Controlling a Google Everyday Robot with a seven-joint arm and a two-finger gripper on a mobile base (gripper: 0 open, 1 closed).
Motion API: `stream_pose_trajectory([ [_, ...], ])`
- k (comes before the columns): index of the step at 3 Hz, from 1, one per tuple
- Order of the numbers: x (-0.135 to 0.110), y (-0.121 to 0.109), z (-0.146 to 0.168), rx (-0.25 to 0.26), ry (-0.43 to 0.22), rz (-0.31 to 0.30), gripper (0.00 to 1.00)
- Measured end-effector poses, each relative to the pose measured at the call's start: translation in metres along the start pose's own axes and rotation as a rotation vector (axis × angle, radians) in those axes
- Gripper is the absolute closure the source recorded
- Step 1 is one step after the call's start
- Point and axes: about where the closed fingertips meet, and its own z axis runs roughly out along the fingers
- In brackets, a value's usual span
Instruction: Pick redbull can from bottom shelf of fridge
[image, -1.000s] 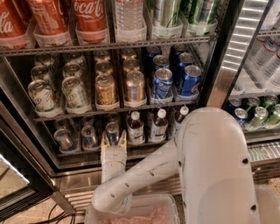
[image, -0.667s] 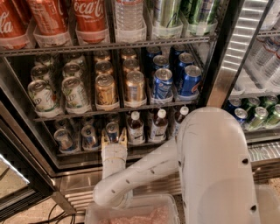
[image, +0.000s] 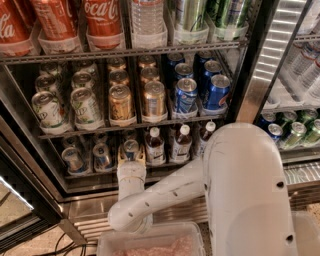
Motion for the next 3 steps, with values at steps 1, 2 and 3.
stream_pose_trajectory([
  [1, 0.000, 0.000, 0.000, 0.000, 0.000, 0.000, 0.77],
  [2, -0.018, 0.004, -0.006, -0.019, -0.037, 0.004, 0.99],
  [3, -0.048, 0.022, -0.018, -0.087, -0.096, -0.014, 1.00],
])
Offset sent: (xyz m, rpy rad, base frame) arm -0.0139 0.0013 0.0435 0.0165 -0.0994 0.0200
